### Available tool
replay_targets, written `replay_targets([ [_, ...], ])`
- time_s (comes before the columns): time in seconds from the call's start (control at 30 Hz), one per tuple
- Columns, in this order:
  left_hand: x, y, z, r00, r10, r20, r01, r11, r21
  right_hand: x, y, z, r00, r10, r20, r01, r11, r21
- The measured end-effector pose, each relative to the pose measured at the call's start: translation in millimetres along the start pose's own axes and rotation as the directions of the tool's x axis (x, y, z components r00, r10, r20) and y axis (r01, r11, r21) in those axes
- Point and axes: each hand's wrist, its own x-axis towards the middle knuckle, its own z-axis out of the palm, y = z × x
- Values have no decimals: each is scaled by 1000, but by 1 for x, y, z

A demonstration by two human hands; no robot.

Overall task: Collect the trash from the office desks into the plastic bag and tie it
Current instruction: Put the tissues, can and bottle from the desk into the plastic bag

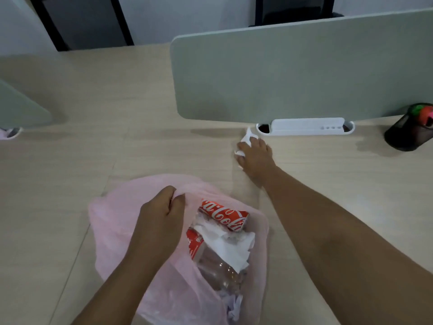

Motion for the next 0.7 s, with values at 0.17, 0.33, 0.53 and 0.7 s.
replay_targets([
  [0.17, -2, 0, -3, 1000, 9, 15, -9, 1000, -13, -41, 19, -1, 999, -10, -36, 16, 988, 154],
  [0.33, -2, 8, -9, 1000, 20, 25, -19, 999, -33, -107, -9, -64, 987, 74, -142, -16, 929, 370],
  [0.53, -21, 16, -23, 999, 47, 13, -45, 993, -109, -219, -83, -112, 949, -239, -205, 309, 834, 456],
  [0.7, -26, 13, -33, 997, 70, -25, -73, 985, -156, -233, -113, -83, 856, -516, -17, 465, 757, 460],
])
